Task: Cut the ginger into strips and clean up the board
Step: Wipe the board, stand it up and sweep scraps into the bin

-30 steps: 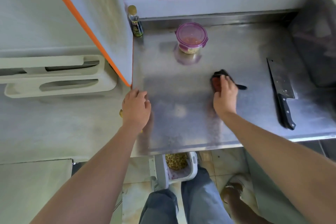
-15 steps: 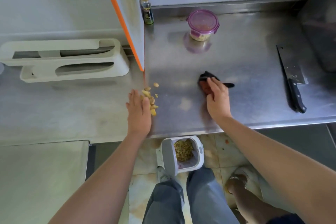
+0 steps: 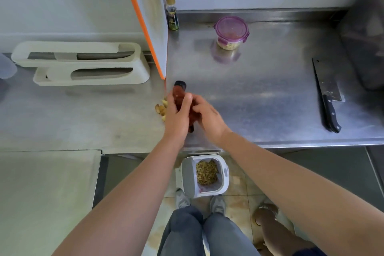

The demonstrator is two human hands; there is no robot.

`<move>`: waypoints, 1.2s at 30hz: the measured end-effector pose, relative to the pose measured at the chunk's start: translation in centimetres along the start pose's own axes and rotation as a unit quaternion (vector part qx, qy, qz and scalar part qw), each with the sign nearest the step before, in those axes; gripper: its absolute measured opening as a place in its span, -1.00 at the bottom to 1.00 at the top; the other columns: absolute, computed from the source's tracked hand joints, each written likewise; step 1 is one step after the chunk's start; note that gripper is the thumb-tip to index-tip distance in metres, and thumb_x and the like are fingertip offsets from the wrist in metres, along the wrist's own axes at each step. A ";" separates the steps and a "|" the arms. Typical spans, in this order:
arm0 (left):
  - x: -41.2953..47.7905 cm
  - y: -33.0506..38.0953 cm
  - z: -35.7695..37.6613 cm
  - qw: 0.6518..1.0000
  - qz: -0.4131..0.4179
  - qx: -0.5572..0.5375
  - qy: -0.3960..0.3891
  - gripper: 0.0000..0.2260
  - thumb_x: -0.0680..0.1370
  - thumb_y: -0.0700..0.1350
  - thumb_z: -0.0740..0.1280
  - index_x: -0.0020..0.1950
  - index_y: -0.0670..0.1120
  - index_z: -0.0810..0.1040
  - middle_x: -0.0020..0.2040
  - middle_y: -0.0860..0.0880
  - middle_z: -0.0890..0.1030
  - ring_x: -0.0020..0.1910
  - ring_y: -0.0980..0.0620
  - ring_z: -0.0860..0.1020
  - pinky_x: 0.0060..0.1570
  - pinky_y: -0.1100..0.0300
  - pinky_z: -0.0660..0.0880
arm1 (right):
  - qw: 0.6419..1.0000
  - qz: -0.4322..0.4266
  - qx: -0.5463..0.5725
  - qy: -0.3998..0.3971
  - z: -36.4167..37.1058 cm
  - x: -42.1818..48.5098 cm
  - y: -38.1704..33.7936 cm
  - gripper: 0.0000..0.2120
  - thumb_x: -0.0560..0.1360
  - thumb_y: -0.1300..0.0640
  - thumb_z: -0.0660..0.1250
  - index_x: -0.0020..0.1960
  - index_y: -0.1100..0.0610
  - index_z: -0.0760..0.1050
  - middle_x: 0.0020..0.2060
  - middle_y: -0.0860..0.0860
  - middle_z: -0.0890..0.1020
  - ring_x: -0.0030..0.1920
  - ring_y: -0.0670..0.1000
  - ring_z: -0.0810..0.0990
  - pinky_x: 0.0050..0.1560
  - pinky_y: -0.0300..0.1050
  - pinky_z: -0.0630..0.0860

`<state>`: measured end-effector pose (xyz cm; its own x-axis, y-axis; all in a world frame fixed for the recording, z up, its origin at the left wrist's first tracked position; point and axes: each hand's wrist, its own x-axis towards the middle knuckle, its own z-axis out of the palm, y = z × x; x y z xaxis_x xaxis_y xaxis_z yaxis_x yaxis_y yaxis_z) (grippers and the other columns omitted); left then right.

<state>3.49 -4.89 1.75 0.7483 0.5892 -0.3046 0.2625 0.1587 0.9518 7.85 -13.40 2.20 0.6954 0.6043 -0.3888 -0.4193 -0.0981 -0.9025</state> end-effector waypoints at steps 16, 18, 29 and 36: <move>6.0 -5.7 -8.8 0.911 0.040 0.374 0.170 -0.61 0.64 -0.15 0.15 0.48 -0.13 0.27 0.40 -0.18 0.38 0.32 -0.24 0.40 0.27 -0.03 0.33 | 0.775 -0.027 -0.590 0.225 -12.9 1.1 6.2 -0.52 0.65 0.01 -0.04 0.56 0.03 0.07 0.56 0.03 -0.01 0.55 0.07 -0.13 0.50 -0.01 -0.25; 6.1 -5.6 -6.1 0.918 0.082 0.370 0.114 -0.62 0.64 -0.17 0.15 0.47 -0.12 0.31 0.38 -0.18 0.44 0.29 -0.20 0.43 0.21 0.05 0.34 | 0.792 -0.037 -0.566 0.228 -13.0 1.1 6.2 -0.49 0.62 -0.07 -0.12 0.55 0.01 0.11 0.56 0.01 0.02 0.55 0.04 -0.12 0.49 -0.06 -0.27; 4.1 -4.4 0.2 0.932 0.173 0.298 0.115 -0.72 0.67 -0.20 0.09 0.32 -0.24 0.45 0.16 -0.22 0.58 0.11 -0.18 0.53 0.03 0.17 0.32 | 0.901 -0.064 -0.369 0.218 -14.1 0.3 5.3 -0.42 0.58 -0.10 -0.16 0.49 0.09 0.27 0.53 -0.03 0.16 0.54 -0.09 -0.04 0.51 -0.15 -0.21; 7.2 -5.6 -0.7 0.914 0.117 0.381 0.079 -0.64 0.64 -0.23 0.10 0.45 -0.17 0.35 0.40 -0.19 0.43 0.37 -0.20 0.39 0.29 0.03 0.30 | 0.909 -0.061 -0.356 0.209 -14.4 0.5 5.3 -0.42 0.58 -0.11 -0.15 0.47 0.12 0.30 0.53 -0.02 0.16 0.54 -0.08 -0.04 0.50 -0.15 -0.22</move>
<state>7.00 -0.99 -5.75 0.7575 0.6522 -0.0293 0.4985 -0.5488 0.6711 14.34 -25.01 -5.46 0.9347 0.3063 -0.1804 0.0557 -0.6274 -0.7767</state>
